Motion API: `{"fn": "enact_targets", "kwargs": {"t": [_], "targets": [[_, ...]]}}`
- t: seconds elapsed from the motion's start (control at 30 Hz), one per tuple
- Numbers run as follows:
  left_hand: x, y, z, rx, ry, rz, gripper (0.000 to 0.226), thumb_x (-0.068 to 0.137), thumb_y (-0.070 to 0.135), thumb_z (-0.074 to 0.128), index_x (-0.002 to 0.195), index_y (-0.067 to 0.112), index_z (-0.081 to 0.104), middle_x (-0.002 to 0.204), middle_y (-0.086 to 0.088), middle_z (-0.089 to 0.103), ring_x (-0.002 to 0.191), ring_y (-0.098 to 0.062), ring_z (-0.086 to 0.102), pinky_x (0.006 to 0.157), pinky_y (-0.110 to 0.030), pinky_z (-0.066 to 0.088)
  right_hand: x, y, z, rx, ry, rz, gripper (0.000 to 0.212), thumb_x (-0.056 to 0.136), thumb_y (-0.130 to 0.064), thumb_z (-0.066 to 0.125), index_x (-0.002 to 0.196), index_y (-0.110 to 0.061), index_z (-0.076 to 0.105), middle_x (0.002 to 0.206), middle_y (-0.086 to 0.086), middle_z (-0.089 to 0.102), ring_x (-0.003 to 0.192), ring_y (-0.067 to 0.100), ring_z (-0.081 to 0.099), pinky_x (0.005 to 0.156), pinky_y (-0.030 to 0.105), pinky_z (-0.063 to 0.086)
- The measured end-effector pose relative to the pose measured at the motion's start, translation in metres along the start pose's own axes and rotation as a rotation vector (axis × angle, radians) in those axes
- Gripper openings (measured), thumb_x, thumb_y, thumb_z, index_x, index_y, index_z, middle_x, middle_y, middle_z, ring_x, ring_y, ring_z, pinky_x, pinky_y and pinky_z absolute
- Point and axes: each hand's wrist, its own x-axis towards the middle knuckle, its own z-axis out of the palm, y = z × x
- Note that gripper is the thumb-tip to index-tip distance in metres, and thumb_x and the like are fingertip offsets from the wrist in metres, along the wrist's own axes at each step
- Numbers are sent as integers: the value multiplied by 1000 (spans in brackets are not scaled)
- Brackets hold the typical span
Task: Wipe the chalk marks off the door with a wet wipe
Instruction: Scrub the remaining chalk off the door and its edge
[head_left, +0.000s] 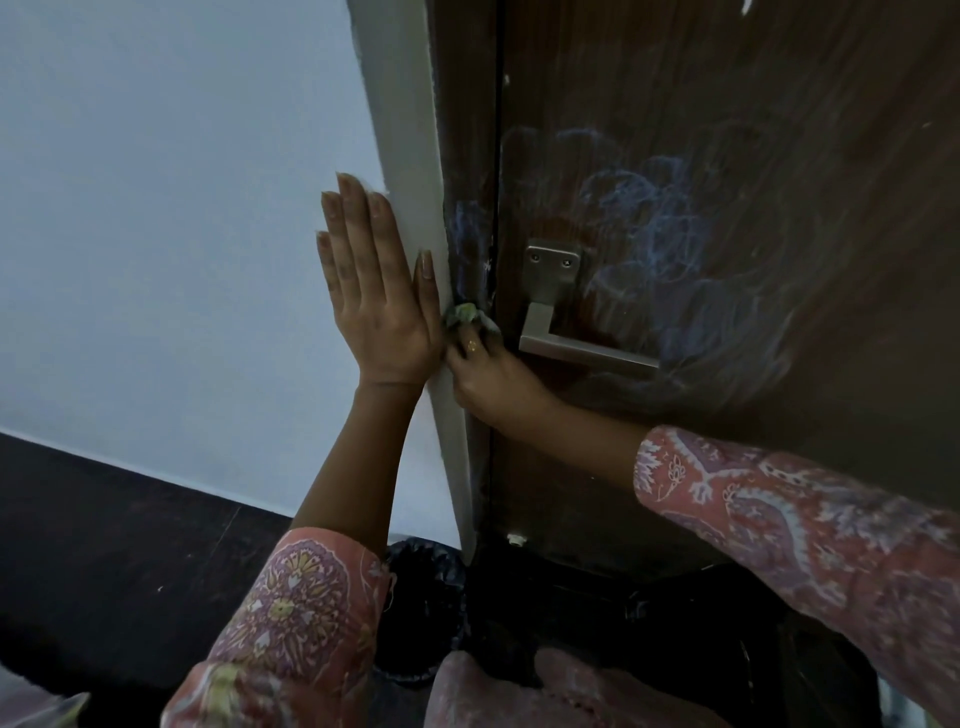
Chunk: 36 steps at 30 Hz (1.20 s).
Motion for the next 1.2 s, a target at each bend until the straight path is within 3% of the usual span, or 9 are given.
{"fn": "enact_targets", "kwargs": {"t": [0.1, 0.2, 0.37, 0.53, 0.67, 0.8, 0.93, 1.03, 1.2], "targets": [[1, 1, 0, 10, -3, -5, 73, 92, 12, 46, 152, 17, 4, 136, -33, 32, 146, -9, -4, 121, -32, 6, 12, 9, -10, 68, -26, 37, 20, 72, -19, 70, 90, -13, 77, 97, 3, 73, 97, 25, 67, 70, 30, 60], [3, 0, 0, 2, 12, -16, 58, 91, 11, 46, 143, -1, 24, 134, -36, 36, 146, -8, -3, 121, -31, 6, 22, 12, -20, 86, -20, 150, 24, 78, -16, 57, 94, -16, 75, 96, 1, 73, 94, 20, 67, 72, 27, 58], [2, 0, 0, 3, 24, -22, 51, 92, 12, 47, 135, -7, 28, 132, -38, 40, 146, -10, -2, 120, -32, 8, 35, 35, -44, 161, 33, 335, 21, 80, -14, 56, 82, -18, 76, 88, -4, 74, 87, 11, 67, 67, 18, 53], [2, -1, 0, -1, 27, 3, 65, 95, 11, 44, 151, 9, 11, 135, -35, 36, 147, -12, -1, 121, -33, 9, 54, 65, -76, 210, 180, 479, 33, 80, -2, 40, 75, -9, 73, 99, 4, 72, 82, 19, 68, 54, 18, 52], [2, 0, 0, -32, 30, 19, 62, 101, 17, 36, 151, 18, -1, 142, -31, 31, 146, -11, -2, 121, -32, 8, 50, 56, -66, 141, 212, 471, 33, 84, -6, 42, 88, -11, 74, 86, 3, 73, 80, 16, 69, 62, 18, 53], [2, -1, -1, -52, 29, 21, 66, 99, 17, 39, 151, 21, -2, 141, -32, 33, 146, -8, -2, 121, -30, 6, 49, 32, -54, 169, 110, 555, 38, 84, -8, 39, 69, -15, 72, 69, 2, 70, 63, 15, 67, 48, 18, 51], [2, -2, -3, -76, 13, 21, 63, 100, 19, 36, 151, 19, -1, 132, -38, 38, 146, -8, -3, 121, -30, 5, 43, 18, -39, 189, 70, 505, 25, 82, -5, 52, 72, -13, 73, 79, 4, 71, 66, 18, 67, 46, 20, 54], [4, -2, -4, -78, 5, 5, 55, 98, 17, 37, 146, 0, 19, 132, -38, 38, 146, -7, -3, 121, -29, 5, 37, 16, -33, 201, 27, 435, 9, 79, -8, 66, 79, -13, 74, 82, 4, 71, 71, 18, 67, 49, 20, 54], [4, 2, -3, -66, 9, -33, 46, 93, 12, 40, 134, -7, 29, 132, -37, 40, 146, -6, -2, 121, -29, 6, 18, 4, -14, 183, -31, 188, 18, 80, -12, 58, 86, -13, 75, 83, 4, 71, 73, 20, 68, 50, 21, 55]]}}
